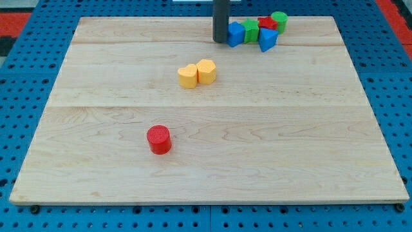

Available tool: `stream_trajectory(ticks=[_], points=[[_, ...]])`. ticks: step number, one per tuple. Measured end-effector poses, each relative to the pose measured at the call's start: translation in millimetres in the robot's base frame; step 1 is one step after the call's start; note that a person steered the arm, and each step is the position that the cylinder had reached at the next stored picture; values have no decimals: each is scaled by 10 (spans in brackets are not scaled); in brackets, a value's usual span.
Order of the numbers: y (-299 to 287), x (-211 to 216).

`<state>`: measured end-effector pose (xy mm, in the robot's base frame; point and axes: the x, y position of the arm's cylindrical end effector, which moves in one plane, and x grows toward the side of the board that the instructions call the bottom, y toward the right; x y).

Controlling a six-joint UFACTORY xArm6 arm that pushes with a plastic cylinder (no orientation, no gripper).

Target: Place the yellow hexagon to the bottom left of the blue cube

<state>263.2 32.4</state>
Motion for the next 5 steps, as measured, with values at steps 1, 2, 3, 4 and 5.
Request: stream_trajectory(ticks=[1, 2, 3, 4, 5], points=[[176, 0], [316, 0], [-165, -100], [-866, -100], [-1405, -100]])
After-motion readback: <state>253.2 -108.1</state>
